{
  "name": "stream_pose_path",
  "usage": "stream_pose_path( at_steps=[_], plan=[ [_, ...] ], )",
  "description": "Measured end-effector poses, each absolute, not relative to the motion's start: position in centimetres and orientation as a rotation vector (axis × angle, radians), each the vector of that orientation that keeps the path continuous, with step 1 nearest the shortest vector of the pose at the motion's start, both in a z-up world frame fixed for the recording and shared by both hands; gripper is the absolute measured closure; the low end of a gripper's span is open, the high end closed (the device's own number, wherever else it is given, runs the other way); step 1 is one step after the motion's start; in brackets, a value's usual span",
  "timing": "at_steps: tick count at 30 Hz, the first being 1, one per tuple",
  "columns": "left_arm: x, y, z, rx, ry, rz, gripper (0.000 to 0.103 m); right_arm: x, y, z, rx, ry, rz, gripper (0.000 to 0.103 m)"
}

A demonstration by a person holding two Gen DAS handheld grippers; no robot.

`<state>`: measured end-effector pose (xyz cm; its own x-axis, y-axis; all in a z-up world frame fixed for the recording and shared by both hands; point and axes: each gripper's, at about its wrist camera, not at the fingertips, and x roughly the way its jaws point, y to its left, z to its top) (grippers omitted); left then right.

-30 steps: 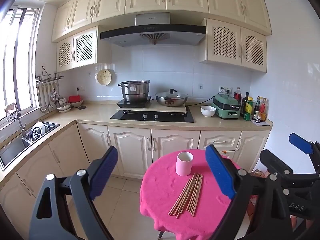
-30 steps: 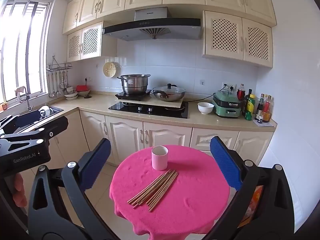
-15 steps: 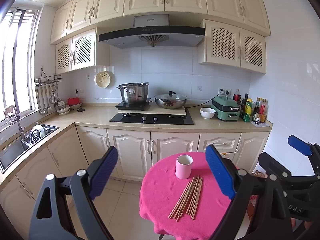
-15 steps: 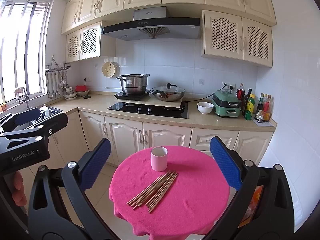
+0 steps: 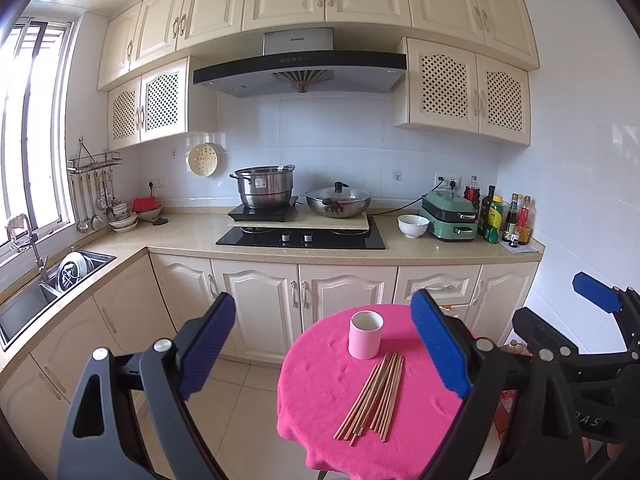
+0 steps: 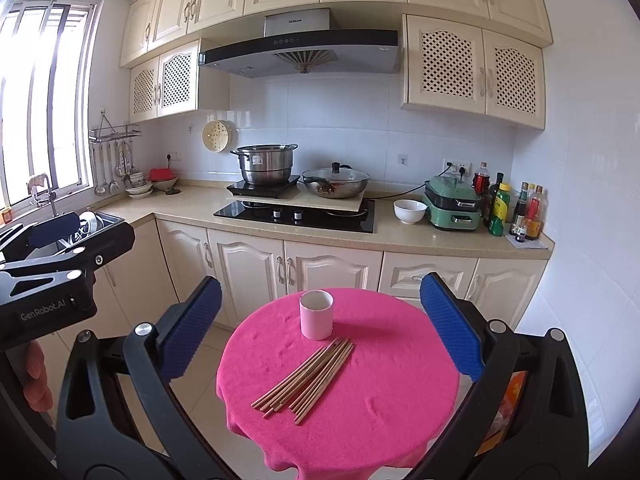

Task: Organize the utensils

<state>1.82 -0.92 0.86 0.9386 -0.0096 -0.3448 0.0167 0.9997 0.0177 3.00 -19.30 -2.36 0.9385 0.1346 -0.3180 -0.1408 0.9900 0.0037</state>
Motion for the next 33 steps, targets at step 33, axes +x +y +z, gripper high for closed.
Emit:
stream_pose_path(
  at_steps=[33],
  plan=[
    [5.0,-3.6,-0.2,0.034,0.391,-0.022,0.015,6.5,-22.0,-3.2,0.009,0.38,0.144,0.006]
  ],
)
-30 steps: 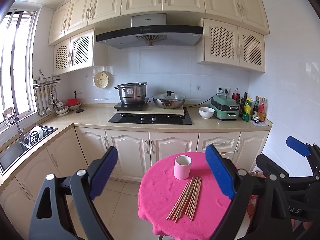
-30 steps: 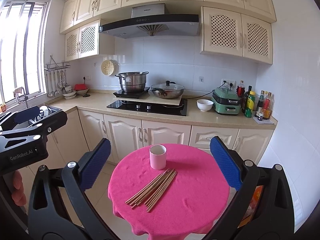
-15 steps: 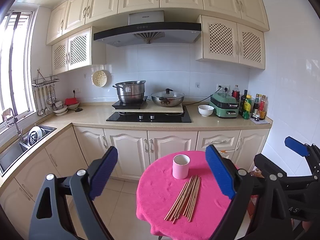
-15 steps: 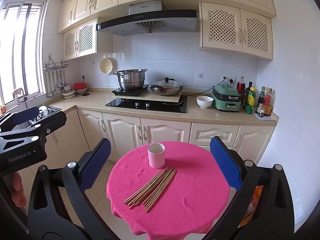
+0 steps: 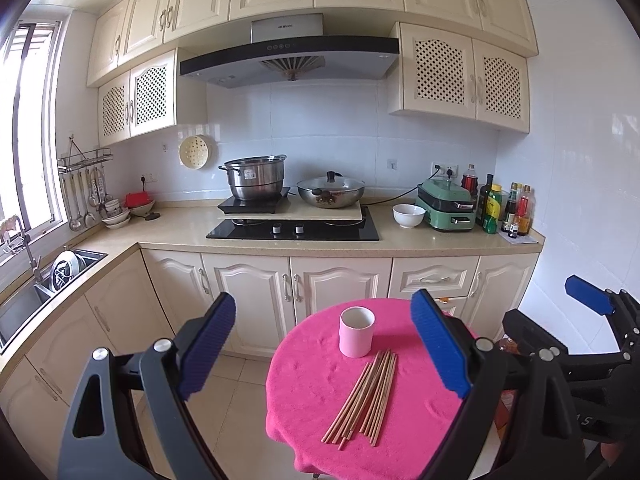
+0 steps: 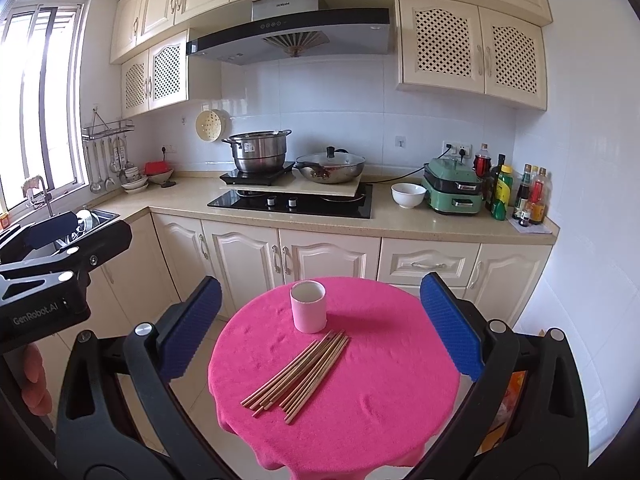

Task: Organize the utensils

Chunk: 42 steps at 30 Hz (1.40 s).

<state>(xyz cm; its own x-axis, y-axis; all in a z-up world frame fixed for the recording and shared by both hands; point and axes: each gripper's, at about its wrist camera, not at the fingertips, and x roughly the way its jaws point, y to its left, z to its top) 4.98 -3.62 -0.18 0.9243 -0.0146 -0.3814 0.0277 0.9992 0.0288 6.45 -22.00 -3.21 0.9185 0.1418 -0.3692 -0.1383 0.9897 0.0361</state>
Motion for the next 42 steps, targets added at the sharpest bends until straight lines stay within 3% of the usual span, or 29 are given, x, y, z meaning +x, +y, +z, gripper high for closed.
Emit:
stream_pose_path(
  at_steps=[18,30,39,42],
  plan=[
    [8.3,-5.0,-1.4,0.045,0.419,-0.029,0.015,9.8,-23.1,-4.3,0.026,0.421,0.164,0.006],
    [12.6,-5.1,-4.3,0.068,0.497,-0.039,0.015,14.5,-23.1,-7.4,0.035,0.549,0.189,0.006],
    [19.8,-5.0,-11.6,0.097,0.702,-0.079,0.015,20.1,-23.4,-13.8,0.057,0.738,0.161,0.007],
    [22.4,-4.6,-15.1,0.085,0.81,-0.103,0.015,22.2,-23.6,-17.3,0.074,0.838,0.162,0.018]
  ],
)
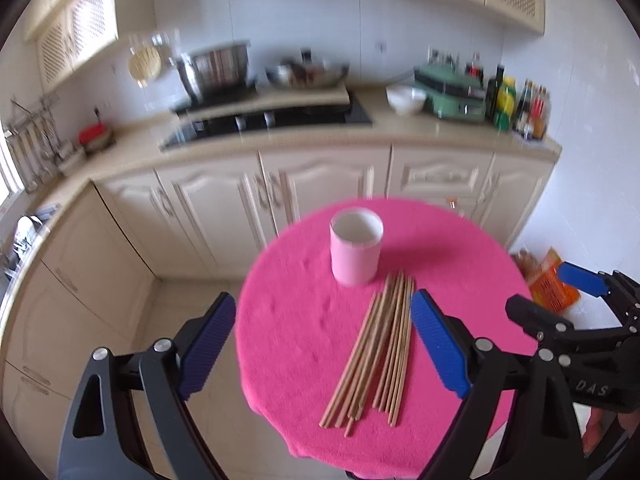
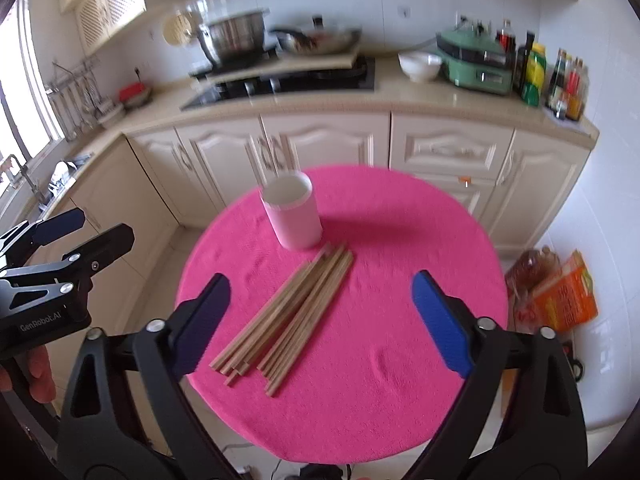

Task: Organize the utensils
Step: 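Lower the left tool onto a wooden chopstick and close it while the right tool grasps another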

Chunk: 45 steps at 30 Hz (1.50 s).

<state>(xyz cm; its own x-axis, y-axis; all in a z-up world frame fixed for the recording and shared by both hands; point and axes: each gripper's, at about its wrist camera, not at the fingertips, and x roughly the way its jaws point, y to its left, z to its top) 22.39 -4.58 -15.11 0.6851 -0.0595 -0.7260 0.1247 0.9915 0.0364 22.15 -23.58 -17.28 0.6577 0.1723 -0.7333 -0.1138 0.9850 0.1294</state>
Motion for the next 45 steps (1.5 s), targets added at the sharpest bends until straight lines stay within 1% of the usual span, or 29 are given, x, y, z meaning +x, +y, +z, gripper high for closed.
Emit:
stream_pose_path(
  at_steps=[2,3,5,6,7,8,9,10,11,15,19,28,30,32,33,34,35,36,37,45],
  plan=[
    [24.3,-4.3,-18.0,0.078,0.883,-0.113,0.016,23.0,-23.6,-19.4,0.08,0.888,0.165,0.029],
    [25.3,-4.2,-19.6,0.078,0.923,-0.125,0.016,23.5,-23.7,-20.6,0.084,0.917,0.164,0.033],
    [26.6,-4.2,-22.0,0.082,0.969,-0.14,0.024,24.5,-23.9,-22.7,0.092,0.967,0.16,0.048],
    [27.8,-4.3,-23.9,0.082,1.025,-0.154,0.035,25.1,-24.0,-23.8,0.103,0.992,0.159,0.052],
    [28.6,-4.4,-25.1,0.072,1.054,-0.167,0.04,25.5,-24.2,-24.8,0.115,1.016,0.158,0.056],
    [29.6,-4.4,-26.8,0.053,1.092,-0.186,0.041,26.1,-24.4,-26.1,0.132,1.048,0.155,0.059],
    [30.2,-4.5,-27.8,0.051,1.112,-0.191,0.044,26.5,-24.5,-27.0,0.151,1.071,0.151,0.061],
    [30.9,-5.0,-29.3,0.064,1.152,-0.204,0.047,27.0,-24.8,-27.8,0.169,1.09,0.15,0.065],
    [31.5,-5.4,-30.4,0.084,1.171,-0.217,0.047,27.4,-24.9,-28.6,0.185,1.107,0.15,0.066],
    [33.7,-7.3,-35.3,0.157,1.256,-0.245,0.049,28.8,-25.4,-30.9,0.214,1.158,0.139,0.066],
    [34.8,-8.3,-38.4,0.215,1.314,-0.256,0.051,29.7,-25.6,-32.1,0.233,1.184,0.135,0.066],
    [36.3,-9.6,-40.1,0.307,1.315,-0.27,0.051,31.6,-25.6,-33.7,0.26,1.225,0.146,0.066],
    [36.2,-10.3,-40.2,0.376,1.305,-0.256,0.051,32.0,-25.6,-33.9,0.259,1.232,0.147,0.066],
    [36.5,-10.6,-39.8,0.385,1.311,-0.249,0.051,32.3,-25.4,-34.2,0.262,1.247,0.151,0.066],
    [36.6,-10.6,-39.7,0.372,1.322,-0.247,0.055,32.5,-25.2,-34.3,0.258,1.253,0.153,0.066],
    [36.8,-10.3,-39.6,0.324,1.336,-0.263,0.072,32.7,-25.0,-34.4,0.257,1.257,0.157,0.066],
    [36.8,-9.9,-39.5,0.269,1.352,-0.274,0.08,32.8,-24.7,-34.5,0.255,1.263,0.16,0.067],
    [36.8,-9.5,-39.3,0.247,1.356,-0.266,0.092,32.9,-24.5,-34.6,0.251,1.267,0.16,0.067],
    [36.7,-9.2,-39.1,0.238,1.359,-0.244,0.097,33.1,-24.2,-34.7,0.247,1.273,0.16,0.067],
    [35.4,-6.6,-37.9,0.166,1.327,-0.221,0.097,33.8,-22.4,-36.3,0.188,1.307,0.136,0.069]
  ],
)
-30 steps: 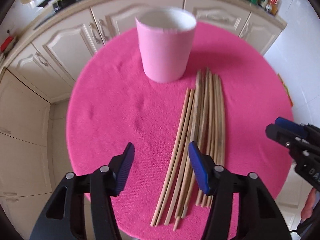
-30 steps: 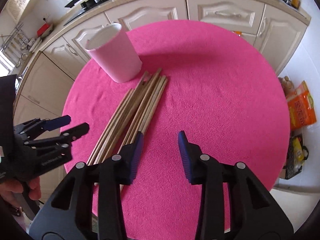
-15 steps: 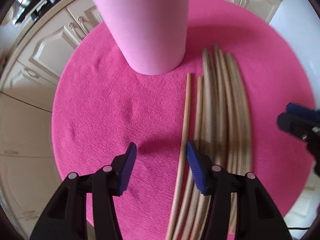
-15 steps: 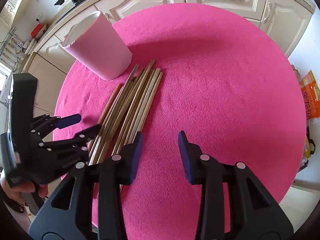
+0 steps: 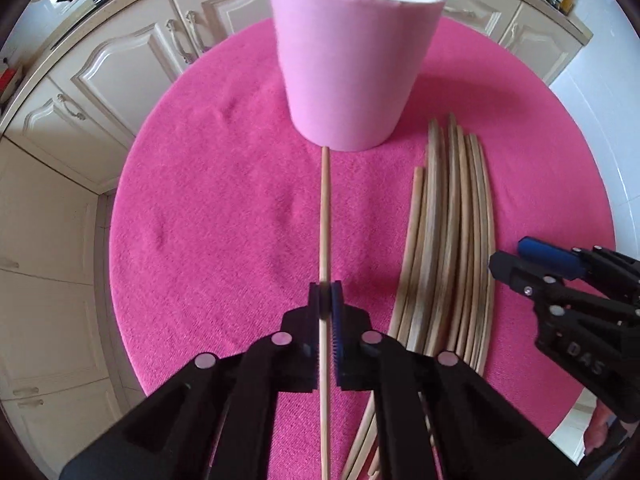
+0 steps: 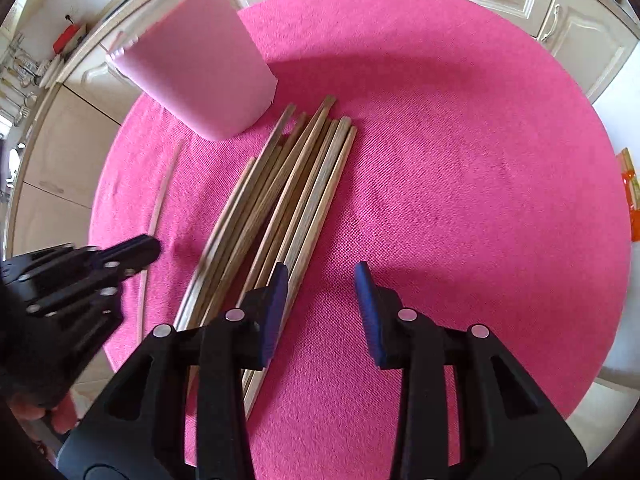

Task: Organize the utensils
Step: 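Lower the left tool onto a wooden chopstick and close it while the right tool grasps another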

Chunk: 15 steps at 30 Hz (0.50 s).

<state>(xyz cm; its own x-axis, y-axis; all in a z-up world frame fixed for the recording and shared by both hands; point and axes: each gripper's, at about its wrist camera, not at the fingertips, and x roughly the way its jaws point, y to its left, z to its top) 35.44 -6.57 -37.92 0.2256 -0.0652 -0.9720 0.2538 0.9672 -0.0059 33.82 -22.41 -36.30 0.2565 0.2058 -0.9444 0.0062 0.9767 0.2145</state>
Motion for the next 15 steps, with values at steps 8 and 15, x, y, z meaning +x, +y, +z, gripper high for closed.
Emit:
stream_pose_path(
  at_steps=[8,15],
  plan=[
    [36.0,-4.1,-37.5,0.09,1.309,-0.19,0.097,33.4,-22.2,-36.1,0.121,1.317,0.101,0.07],
    [35.7,-2.7,-36.4,0.044,1.284,-0.167,0.097,35.4,-20.6,-36.5,0.041,1.387,0.106,0.07]
  ],
)
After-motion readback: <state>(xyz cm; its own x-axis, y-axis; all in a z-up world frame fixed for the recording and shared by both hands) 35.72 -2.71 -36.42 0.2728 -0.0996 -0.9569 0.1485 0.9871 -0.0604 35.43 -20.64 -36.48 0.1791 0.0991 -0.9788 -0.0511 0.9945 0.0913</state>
